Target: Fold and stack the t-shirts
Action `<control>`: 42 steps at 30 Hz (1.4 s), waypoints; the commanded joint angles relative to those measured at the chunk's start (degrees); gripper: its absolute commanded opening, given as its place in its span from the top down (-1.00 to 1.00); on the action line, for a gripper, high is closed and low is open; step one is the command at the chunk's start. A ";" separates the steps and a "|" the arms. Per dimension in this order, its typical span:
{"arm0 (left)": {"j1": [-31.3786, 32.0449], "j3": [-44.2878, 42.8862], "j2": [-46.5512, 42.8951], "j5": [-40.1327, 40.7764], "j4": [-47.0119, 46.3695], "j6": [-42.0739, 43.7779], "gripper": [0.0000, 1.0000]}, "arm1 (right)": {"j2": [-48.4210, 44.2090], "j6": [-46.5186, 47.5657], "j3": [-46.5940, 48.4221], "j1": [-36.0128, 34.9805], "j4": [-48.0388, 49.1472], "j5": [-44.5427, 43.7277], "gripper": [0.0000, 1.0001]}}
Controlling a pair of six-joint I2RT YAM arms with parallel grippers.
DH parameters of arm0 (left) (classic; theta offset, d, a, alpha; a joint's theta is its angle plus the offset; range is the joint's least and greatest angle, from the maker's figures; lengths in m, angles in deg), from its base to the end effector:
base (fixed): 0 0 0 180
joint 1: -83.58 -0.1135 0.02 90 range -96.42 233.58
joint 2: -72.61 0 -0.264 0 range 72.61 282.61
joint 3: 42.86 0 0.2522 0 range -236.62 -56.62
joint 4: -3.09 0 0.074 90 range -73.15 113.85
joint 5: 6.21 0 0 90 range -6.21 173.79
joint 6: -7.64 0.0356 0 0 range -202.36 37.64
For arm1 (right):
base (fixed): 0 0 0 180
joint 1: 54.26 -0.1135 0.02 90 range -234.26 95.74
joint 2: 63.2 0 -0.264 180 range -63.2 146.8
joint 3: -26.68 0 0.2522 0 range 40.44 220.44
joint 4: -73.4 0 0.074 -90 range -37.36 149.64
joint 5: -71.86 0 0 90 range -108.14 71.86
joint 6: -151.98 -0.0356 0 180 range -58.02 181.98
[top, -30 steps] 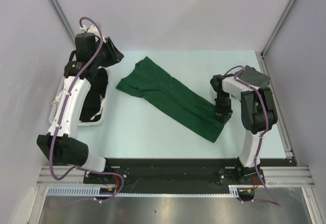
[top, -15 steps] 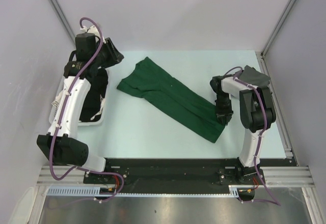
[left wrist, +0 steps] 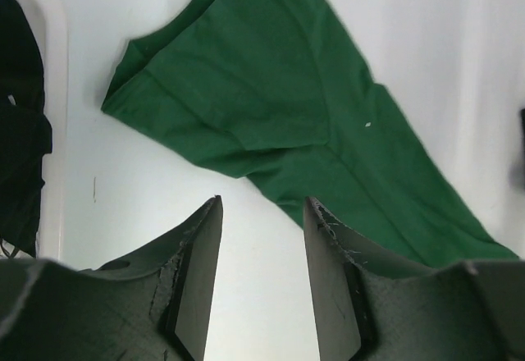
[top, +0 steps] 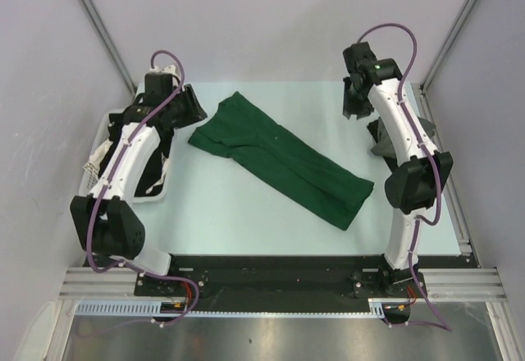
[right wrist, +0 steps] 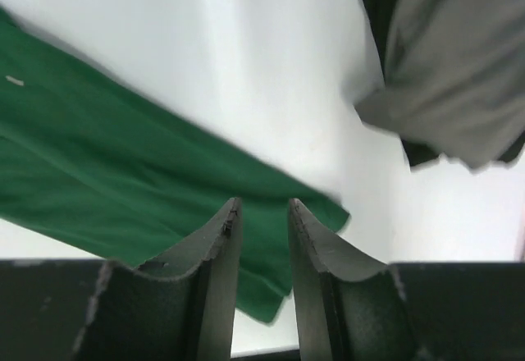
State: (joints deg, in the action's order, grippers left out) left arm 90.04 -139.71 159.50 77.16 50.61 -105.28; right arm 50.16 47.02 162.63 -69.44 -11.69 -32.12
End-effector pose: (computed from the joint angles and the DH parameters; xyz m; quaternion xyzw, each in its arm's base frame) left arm 0.3381 -0.0424 0.3541 -0.1029 0.8900 -0.1620 0.4135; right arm 0.3957 0.0984 0.3565 0.0271 0.9642 -0.0528 0.2585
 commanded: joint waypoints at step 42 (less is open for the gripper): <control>1.80 -40.92 47.58 25.97 24.07 -5.38 -0.32 | 14.08 2.22 17.56 2.35 3.13 13.28 0.33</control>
State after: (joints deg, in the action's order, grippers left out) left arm 92.31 -177.50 206.21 101.31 72.18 -109.30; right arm 67.19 49.14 180.66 -67.23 -9.09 -19.16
